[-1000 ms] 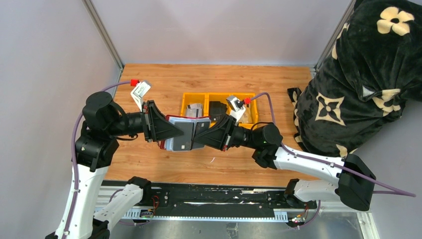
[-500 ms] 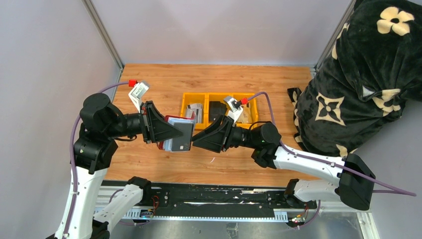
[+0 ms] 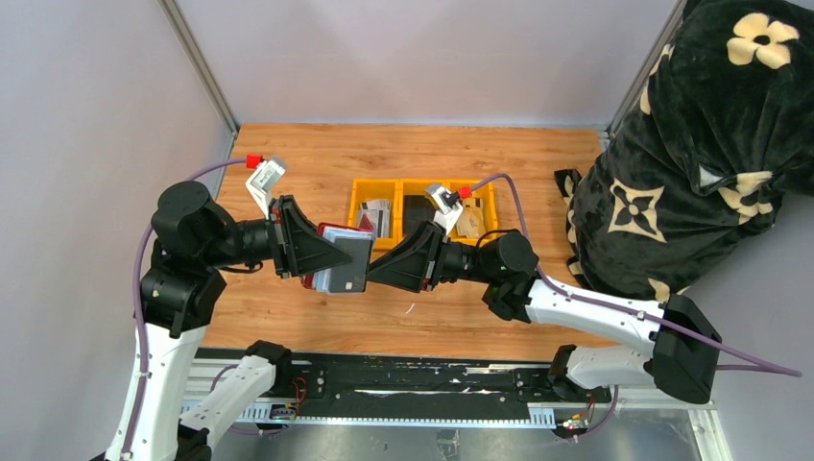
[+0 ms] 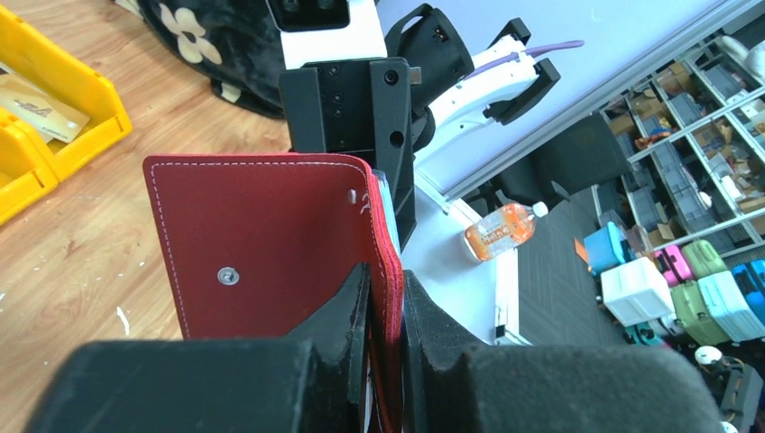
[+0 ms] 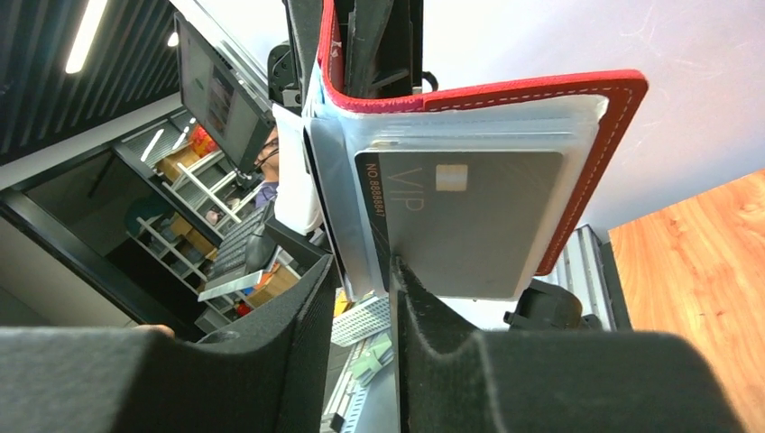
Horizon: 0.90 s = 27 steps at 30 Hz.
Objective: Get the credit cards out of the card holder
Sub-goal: Remove the credit card from the card holder.
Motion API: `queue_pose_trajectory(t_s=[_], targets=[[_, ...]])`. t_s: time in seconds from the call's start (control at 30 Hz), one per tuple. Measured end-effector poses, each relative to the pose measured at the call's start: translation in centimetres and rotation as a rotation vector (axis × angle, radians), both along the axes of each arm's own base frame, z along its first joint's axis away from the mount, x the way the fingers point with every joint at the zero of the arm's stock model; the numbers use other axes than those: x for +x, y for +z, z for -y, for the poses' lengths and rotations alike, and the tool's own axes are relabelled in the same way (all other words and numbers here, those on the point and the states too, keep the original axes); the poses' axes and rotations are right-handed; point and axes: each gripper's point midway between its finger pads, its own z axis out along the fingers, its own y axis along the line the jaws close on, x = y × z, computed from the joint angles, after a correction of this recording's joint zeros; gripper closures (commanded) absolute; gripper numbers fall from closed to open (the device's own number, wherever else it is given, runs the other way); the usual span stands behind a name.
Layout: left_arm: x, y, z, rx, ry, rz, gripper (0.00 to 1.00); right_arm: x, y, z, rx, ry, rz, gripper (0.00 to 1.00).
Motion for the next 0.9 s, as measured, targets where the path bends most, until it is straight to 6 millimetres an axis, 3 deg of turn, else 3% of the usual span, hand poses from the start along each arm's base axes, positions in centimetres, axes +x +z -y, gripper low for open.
queue_pose_trajectory(t_s=[0.2, 0.33, 0.53, 0.7, 0.9], targets=[[0.5, -0.5, -0.1, 0.023, 0.019, 0.012, 0.98, -0.7, 0.8, 0.1, 0.014, 0.029, 0.014, 0.72], [0.8, -0.9, -0.2, 0.045, 0.027, 0.017, 0.98, -0.7, 0.7, 0.3, -0.006, 0.019, 0.013, 0.60], [0.8, -1.1, -0.2, 0.052, 0.033, 0.009, 0.98, -0.8, 0.9, 0.6, -0.011, 0.004, 0.026, 0.55], [0.7, -0.8, -0.2, 0.041, 0.044, -0.002, 0.98, -0.4, 0.6, -0.4, 0.001, 0.018, 0.018, 0.56], [0.2, 0.2, -0.5, 0.015, 0.064, 0.036, 0.98, -0.6, 1.3, -1.3, 0.038, 0.073, 0.018, 0.70]])
